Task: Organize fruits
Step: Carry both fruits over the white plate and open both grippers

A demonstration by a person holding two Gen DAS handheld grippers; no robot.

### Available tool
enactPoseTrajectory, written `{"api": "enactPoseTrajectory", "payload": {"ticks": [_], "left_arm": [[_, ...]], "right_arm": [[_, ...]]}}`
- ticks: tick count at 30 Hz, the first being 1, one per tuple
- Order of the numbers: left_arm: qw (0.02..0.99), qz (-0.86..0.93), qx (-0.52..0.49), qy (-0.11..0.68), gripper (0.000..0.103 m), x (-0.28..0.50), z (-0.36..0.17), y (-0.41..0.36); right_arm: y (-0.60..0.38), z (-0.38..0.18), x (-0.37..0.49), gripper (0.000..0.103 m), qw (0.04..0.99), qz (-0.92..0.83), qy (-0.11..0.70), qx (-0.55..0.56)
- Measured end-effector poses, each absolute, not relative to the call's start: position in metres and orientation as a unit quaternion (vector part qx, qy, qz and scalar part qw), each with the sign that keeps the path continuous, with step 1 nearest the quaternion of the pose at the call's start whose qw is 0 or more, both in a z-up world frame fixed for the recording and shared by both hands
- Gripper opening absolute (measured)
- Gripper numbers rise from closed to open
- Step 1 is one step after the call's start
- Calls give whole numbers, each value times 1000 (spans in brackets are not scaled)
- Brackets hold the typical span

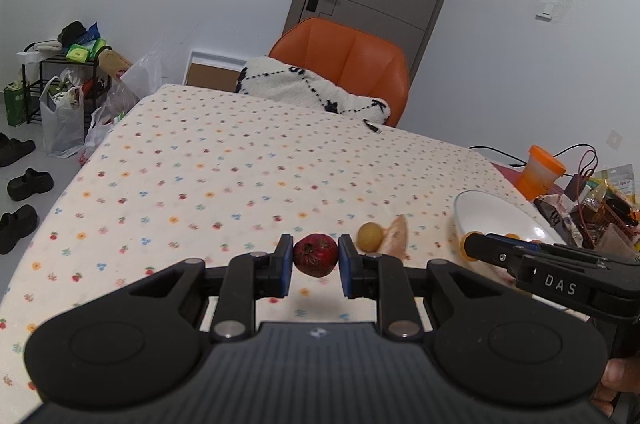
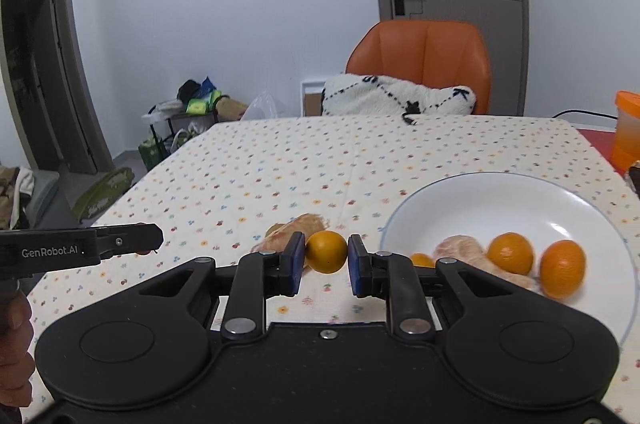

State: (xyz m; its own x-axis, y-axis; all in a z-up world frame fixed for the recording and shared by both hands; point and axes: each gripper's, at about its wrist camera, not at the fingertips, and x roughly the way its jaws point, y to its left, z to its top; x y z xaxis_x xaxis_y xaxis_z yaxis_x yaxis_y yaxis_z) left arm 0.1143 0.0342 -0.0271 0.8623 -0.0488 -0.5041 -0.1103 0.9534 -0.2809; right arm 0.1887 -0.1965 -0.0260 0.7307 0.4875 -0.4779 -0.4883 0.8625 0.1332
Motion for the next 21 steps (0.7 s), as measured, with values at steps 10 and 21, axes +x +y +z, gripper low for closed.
{"api": "enactPoseTrajectory", "payload": {"ticks": [10,21], "left_arm": [[959,0,-131,253,22,117,-11,0],[962,-21,-112,247,22,122,-1,-37]], "right_arm": [[-233,-20,183,21,938,246,241,26],[-271,-20,180,21,945,225,232,53]]}}
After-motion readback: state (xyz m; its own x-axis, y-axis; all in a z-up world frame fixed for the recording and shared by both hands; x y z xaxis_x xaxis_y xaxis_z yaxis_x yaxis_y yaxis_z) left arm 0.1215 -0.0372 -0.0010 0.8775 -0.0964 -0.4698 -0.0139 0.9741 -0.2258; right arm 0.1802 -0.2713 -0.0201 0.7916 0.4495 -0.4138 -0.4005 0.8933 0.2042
